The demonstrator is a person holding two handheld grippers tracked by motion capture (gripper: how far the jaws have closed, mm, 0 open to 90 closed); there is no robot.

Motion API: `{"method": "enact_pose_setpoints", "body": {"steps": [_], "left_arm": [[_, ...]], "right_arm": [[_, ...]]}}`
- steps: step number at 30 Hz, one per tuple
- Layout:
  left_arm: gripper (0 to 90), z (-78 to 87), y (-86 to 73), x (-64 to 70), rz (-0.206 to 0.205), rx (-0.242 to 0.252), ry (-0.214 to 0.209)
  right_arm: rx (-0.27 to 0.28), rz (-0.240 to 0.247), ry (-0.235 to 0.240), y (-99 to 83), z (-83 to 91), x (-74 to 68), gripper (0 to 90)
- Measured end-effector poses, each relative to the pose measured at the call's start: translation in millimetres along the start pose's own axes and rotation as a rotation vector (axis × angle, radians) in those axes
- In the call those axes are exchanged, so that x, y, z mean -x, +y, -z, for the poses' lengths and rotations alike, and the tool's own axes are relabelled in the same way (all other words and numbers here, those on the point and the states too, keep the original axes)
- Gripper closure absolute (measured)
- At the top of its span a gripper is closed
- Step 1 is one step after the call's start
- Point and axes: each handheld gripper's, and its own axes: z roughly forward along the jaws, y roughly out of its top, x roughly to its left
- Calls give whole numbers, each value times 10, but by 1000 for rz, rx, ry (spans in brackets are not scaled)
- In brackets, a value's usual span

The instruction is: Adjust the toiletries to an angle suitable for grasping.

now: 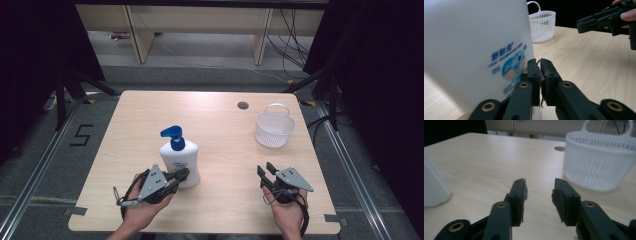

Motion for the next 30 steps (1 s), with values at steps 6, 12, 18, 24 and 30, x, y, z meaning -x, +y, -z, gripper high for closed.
{"method": "enact_pose_setpoints", "body": {"steps": [6, 12, 18, 24, 30], "left_arm": [[777, 337, -170, -70, 34, 50, 74], [713, 560, -374, -154, 84, 50, 139], [658, 592, -279, -272, 76, 97, 175], [600, 649, -202, -317, 65, 95, 237], [575, 674, -260, -288, 94, 75, 269]], "right_arm": [[64, 35, 71, 283, 35, -372, 524], [155, 66, 183, 642, -26, -920, 399], [165, 72, 234, 767, -129, -1152, 373], [171, 104, 241, 810, -139, -1169, 367], [180, 85, 260, 850, -122, -1221, 357]]}}
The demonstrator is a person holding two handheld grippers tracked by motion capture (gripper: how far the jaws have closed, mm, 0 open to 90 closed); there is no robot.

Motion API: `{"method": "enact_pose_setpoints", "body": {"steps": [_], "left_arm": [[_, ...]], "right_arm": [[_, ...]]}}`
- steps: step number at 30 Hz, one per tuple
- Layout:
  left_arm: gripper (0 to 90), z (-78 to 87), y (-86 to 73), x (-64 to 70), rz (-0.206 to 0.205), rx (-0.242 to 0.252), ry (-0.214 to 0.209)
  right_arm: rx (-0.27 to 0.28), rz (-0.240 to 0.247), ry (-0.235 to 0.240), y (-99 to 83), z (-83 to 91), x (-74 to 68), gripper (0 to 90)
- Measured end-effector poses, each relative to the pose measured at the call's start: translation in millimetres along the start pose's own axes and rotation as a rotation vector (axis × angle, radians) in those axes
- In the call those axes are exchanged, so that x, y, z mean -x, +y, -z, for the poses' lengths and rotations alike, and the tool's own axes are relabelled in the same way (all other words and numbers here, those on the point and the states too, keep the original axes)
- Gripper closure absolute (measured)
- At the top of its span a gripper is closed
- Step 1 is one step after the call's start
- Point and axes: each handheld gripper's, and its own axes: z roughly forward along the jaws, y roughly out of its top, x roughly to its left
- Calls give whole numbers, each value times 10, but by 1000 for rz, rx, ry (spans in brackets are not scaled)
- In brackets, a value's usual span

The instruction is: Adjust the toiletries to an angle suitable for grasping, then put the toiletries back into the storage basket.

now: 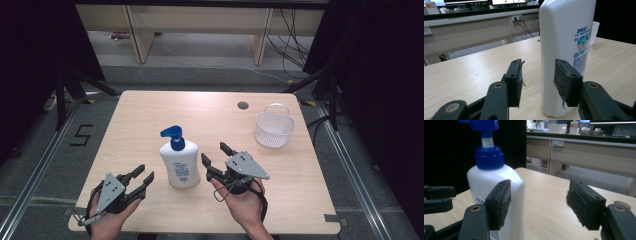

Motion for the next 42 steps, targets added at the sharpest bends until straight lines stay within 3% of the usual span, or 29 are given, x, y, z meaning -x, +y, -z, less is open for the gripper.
{"method": "enact_pose_setpoints", "body": {"steps": [7, 11, 12, 13, 19, 22, 25, 29, 30, 33, 36, 39, 41, 42], "left_arm": [[574, -42, -10, -3, 11, 16, -20], [570, 4, -23, -10, 14, -9, -2], [567, 6, -25, -15, 19, -8, 1], [564, 6, -25, -15, 19, -8, 1], [556, -8, -29, -2, 9, 0, -6], [555, -16, -60, 0, 29, -8, 0], [549, -30, -81, 5, 25, -10, -6], [543, -21, -91, 39, 26, -19, -21], [543, -20, -92, 44, 25, -18, -24], [542, -33, -87, 57, 18, -13, -42], [540, -35, -75, 67, 14, -8, -51], [539, -34, -81, 62, 17, -3, -51], [539, -29, -86, 54, 21, -16, -45], [539, -35, -87, 48, 21, -14, -45]], "right_arm": [[6, 3, 10, 30, -3, -47, 357], [13, 21, 16, 48, -20, -66, 357], [5, 3, 4, 48, -16, -90, 357], [17, 25, 16, 50, -32, -88, 358], [32, -1, 14, 80, -79, -190, 357], [46, -35, 16, 133, -99, -264, 353], [62, -9, -4, 191, -120, -315, 354], [72, -30, -2, 275, -177, -420, 354], [81, -8, -10, 300, -195, -455, 354], [83, -14, -14, 338, -220, -555, 355], [75, 16, -36, 348, -282, -617, 361], [48, -13, -43, 353, -370, -673, 368], [59, 22, -49, 369, -415, -667, 372], [52, -4, -48, 374, -444, -690, 377]]}}
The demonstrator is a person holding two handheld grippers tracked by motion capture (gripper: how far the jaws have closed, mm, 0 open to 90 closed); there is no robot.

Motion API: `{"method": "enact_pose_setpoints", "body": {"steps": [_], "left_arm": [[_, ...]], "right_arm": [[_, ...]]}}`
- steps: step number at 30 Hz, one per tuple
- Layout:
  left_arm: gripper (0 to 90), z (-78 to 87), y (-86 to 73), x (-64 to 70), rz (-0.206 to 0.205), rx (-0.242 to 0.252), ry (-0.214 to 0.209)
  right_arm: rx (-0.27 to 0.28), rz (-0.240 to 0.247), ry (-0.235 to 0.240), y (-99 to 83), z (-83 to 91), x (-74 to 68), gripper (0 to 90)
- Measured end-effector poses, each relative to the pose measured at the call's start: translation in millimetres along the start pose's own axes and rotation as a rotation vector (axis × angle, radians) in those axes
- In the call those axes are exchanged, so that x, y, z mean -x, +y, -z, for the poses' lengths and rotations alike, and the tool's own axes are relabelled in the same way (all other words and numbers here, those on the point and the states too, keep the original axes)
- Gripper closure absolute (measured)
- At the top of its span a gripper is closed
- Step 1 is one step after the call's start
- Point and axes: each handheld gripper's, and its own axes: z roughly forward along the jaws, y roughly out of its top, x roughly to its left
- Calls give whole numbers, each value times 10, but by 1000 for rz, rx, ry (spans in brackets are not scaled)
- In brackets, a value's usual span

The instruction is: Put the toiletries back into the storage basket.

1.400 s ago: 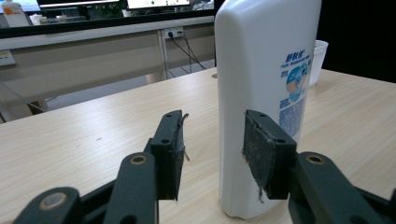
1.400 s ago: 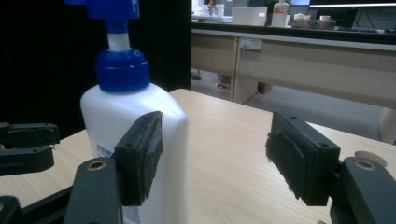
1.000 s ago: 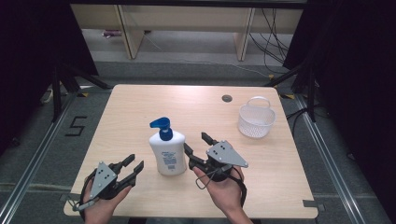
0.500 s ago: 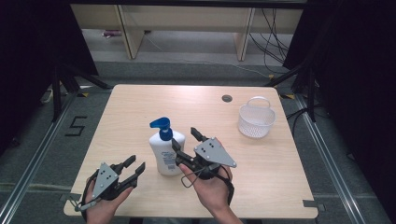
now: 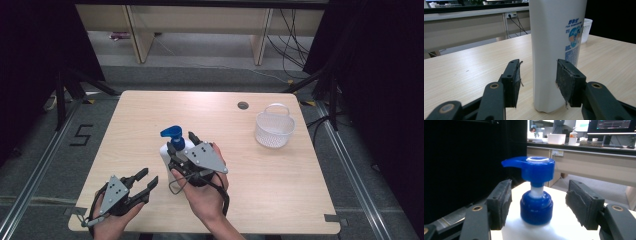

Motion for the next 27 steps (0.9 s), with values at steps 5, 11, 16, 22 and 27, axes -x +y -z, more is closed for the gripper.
{"method": "enact_pose_setpoints", "body": {"steps": [5, 11, 16, 22, 27], "left_arm": [[539, -3, 2, -8, 0, 1, 1], [538, -1, -13, -10, 4, -4, -1], [537, -6, -14, -9, 4, -6, -2], [537, -12, -27, -6, 11, -15, -5], [538, -31, -36, -12, 12, 2, -15]], "right_arm": [[-18, 4, -16, 25, -87, 2, 403], [-27, -12, -28, 29, -144, 0, 429], [-18, 6, -46, 66, -173, 6, 457], [-29, -4, -41, 91, -214, -29, 510], [-7, 38, -41, 116, -242, -24, 564]]}}
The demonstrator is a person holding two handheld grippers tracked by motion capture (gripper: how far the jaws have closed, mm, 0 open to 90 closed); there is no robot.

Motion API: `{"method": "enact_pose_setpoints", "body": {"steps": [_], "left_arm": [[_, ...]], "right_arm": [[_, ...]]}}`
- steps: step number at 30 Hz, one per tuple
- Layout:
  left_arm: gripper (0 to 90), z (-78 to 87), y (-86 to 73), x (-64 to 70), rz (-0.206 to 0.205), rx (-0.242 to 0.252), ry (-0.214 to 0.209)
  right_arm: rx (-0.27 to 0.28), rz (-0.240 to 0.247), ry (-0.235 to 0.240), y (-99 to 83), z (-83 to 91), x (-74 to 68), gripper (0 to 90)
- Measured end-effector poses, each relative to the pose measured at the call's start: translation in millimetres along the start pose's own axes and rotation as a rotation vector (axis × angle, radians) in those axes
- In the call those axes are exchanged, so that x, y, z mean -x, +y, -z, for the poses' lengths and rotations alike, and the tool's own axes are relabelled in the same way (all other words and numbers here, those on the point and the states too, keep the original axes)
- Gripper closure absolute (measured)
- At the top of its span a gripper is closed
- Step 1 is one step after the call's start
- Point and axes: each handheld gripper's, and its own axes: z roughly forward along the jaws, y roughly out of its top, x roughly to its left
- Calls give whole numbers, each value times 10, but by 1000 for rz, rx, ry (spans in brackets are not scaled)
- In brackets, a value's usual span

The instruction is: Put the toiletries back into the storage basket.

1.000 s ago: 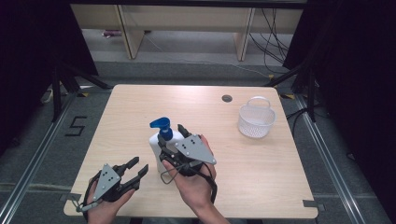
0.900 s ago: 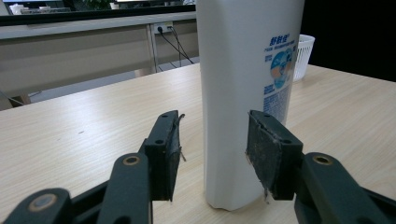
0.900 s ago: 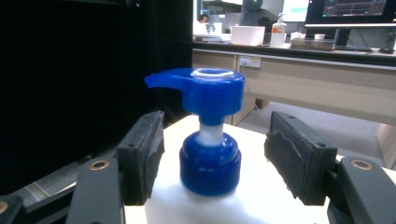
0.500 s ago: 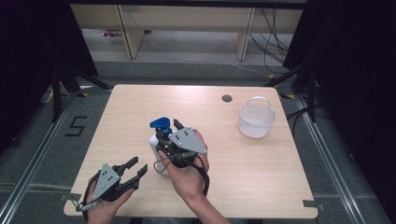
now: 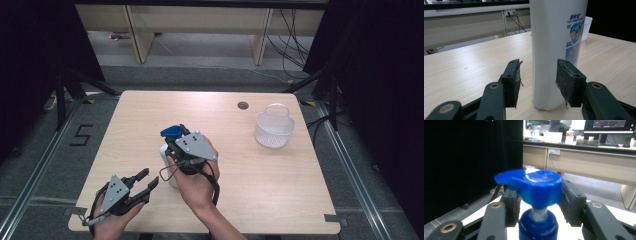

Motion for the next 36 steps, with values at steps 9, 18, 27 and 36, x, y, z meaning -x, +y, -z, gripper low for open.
{"method": "enact_pose_setpoints", "body": {"steps": [9, 18, 27, 36], "left_arm": [[538, 11, -17, -1, 8, -25, 6], [540, -3, -57, -18, 20, -33, 3], [540, -15, -80, -12, 25, -40, -2], [540, -39, -100, 1, 23, -50, -9]], "right_arm": [[-2, -44, 0, 6, 4, -26, 595], [-4, -36, 18, 29, -8, 87, 598], [8, -53, 13, 53, 45, 183, 598], [19, -53, -7, 149, 187, 327, 599]]}}
